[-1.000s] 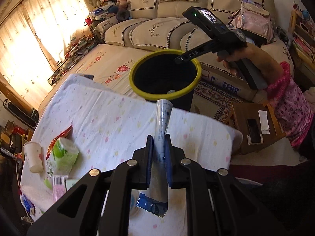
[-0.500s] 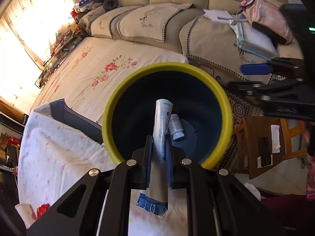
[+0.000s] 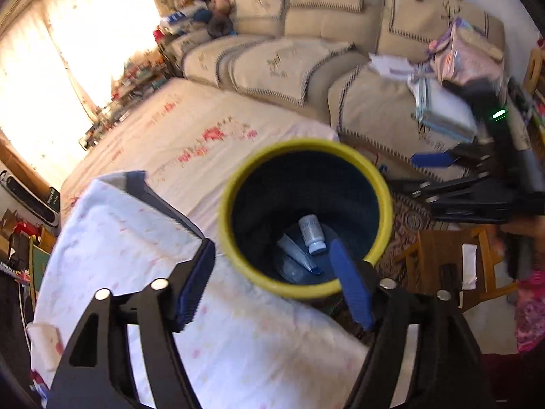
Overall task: Collect trash
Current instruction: 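Grasp the upside-down white yogurt bowl with the right tool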
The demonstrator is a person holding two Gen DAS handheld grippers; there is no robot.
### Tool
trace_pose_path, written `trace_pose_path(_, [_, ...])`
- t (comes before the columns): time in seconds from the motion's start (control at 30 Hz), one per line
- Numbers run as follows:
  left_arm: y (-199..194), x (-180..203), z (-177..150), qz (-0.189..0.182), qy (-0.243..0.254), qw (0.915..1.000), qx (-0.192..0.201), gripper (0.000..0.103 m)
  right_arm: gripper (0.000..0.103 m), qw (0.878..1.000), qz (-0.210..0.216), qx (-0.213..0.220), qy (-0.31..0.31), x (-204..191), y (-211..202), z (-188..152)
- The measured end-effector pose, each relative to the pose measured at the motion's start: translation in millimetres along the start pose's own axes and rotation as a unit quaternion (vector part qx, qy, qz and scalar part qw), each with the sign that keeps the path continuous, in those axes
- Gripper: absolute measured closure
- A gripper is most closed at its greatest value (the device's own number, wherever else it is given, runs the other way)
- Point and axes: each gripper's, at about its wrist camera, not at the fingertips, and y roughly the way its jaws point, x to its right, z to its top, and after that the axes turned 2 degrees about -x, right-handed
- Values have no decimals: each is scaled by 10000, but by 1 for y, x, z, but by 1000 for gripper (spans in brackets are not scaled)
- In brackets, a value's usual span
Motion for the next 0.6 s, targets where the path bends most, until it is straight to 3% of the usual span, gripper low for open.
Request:
trace_pose_path(0.17, [-98, -29, -65, 239, -654, 9949, 733, 13, 43, 9989, 200, 40, -432, -48, -5, -9])
trace_pose_path(0.3, [-155, -60, -134, 676, -1362, 9820, 1119, 8, 43, 9946, 469, 63, -928, -98, -14, -16])
trace_pose_path(0.43, [-186, -86, -199, 1444, -1937, 9633, 1174, 5, 41, 9854, 831, 74, -1481, -155, -25, -27])
trace_pose_path(0.6, [-204, -119, -274, 1712, -2705, 9410, 1096, 5, 35, 9645, 1406, 3, -2236, -230, -39, -49])
